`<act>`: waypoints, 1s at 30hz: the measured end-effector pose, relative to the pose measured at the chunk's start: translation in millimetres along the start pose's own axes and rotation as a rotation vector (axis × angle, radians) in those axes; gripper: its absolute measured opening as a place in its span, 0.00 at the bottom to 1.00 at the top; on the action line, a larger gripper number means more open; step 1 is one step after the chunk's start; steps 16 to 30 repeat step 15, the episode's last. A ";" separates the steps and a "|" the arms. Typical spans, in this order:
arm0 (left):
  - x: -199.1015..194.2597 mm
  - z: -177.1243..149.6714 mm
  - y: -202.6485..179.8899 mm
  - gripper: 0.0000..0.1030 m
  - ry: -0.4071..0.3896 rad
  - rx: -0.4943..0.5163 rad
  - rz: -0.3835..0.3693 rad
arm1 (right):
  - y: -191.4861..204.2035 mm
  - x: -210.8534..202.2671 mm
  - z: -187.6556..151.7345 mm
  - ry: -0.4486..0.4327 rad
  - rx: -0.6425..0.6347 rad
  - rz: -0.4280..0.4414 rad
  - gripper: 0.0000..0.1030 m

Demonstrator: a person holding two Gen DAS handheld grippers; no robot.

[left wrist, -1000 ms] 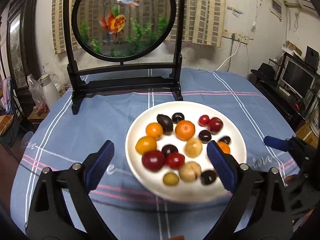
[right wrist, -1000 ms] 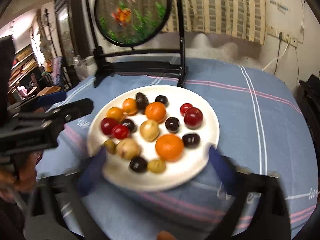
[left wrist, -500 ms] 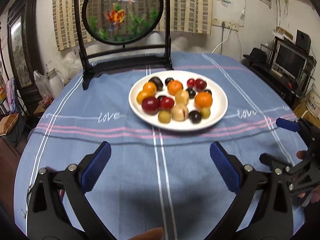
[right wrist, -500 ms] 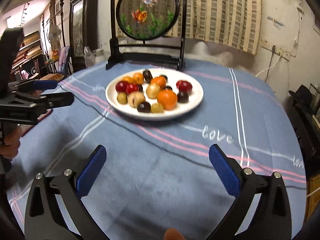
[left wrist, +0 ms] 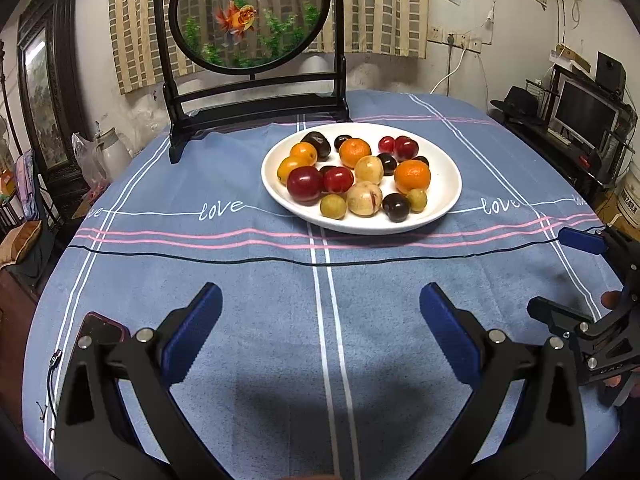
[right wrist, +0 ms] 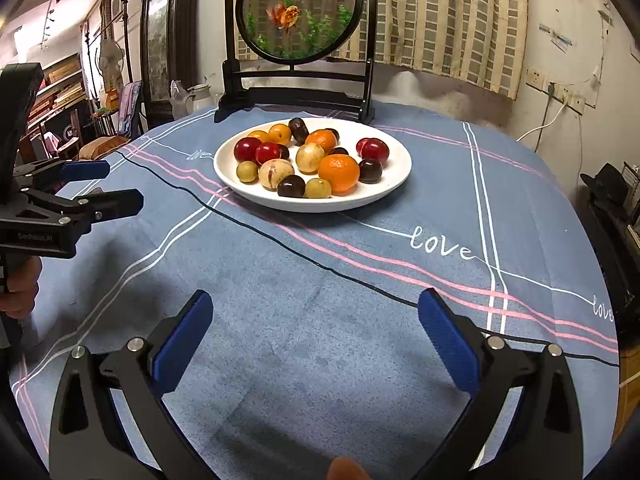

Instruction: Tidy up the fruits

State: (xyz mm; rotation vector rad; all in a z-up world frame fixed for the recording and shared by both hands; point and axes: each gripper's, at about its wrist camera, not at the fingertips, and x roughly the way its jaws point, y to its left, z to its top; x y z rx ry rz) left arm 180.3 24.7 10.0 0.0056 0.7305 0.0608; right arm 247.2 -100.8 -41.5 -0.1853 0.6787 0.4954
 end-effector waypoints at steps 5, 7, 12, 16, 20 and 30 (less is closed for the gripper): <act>0.7 1.1 -1.3 0.98 -0.010 0.002 0.006 | -1.4 0.8 -0.6 0.004 0.006 -0.003 0.99; 3.0 1.9 0.1 0.98 0.000 -0.003 0.005 | -1.2 1.5 -1.0 0.008 0.004 -0.005 0.99; 7.4 2.3 2.8 0.98 0.012 -0.014 -0.002 | -1.0 2.8 -1.6 0.015 0.003 -0.004 0.99; 9.7 2.0 2.4 0.98 0.016 -0.015 -0.001 | -0.7 2.9 -2.0 0.015 0.003 -0.005 0.99; 9.7 2.0 2.4 0.98 0.016 -0.015 -0.001 | -0.7 2.9 -2.0 0.015 0.003 -0.005 0.99; 9.7 2.0 2.4 0.98 0.016 -0.015 -0.001 | -0.7 2.9 -2.0 0.015 0.003 -0.005 0.99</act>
